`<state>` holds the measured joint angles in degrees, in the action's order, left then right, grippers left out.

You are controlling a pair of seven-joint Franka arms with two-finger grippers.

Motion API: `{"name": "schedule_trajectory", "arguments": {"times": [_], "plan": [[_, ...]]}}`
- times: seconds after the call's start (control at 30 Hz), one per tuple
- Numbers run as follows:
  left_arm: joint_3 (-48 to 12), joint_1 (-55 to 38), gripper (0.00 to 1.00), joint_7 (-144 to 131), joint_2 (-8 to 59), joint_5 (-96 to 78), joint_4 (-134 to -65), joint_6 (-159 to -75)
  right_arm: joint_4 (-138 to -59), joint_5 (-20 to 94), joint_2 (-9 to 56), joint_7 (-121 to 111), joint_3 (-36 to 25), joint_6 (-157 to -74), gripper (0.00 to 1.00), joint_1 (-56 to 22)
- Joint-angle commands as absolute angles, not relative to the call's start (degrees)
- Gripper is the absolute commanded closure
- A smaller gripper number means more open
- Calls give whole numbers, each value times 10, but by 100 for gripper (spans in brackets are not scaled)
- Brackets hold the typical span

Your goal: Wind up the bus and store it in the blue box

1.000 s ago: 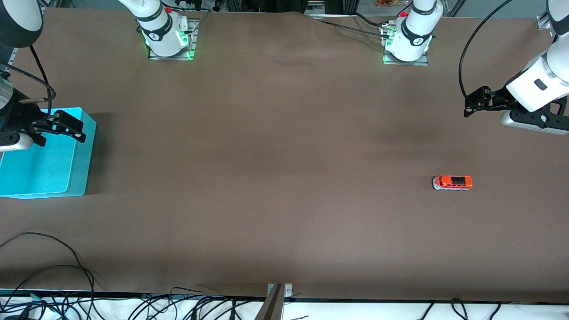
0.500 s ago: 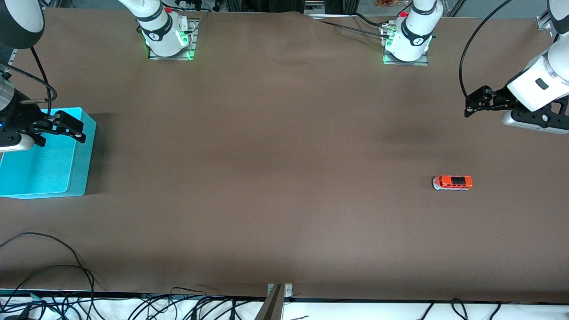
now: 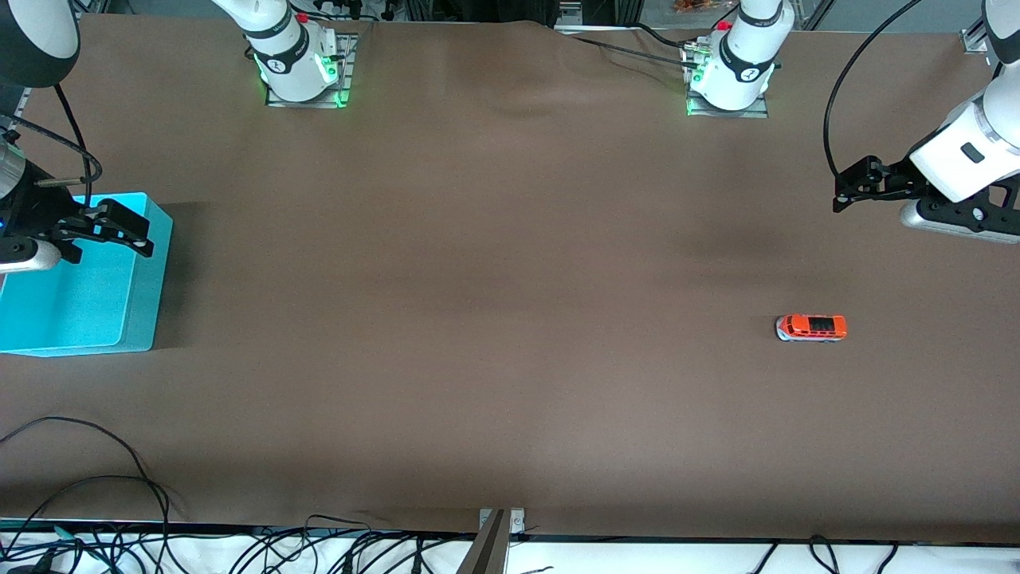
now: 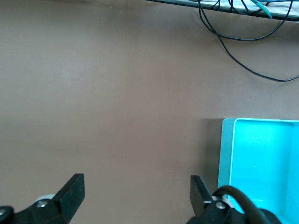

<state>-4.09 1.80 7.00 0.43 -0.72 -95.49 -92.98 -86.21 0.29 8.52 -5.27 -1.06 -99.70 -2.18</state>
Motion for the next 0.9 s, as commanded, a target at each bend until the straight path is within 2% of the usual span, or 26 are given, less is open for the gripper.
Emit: {"name": "schedule_trajectory", "arguments": {"times": [0.0,0.87], "plan": [[-38,17,0,66,18,-16,-931,-912,-854,-5,88,-52,-8,-998,0,-20],[-37,25,0,68,33,-15,-912,-912,-854,-5,88,-52,-8,-998,0,-19]]}}
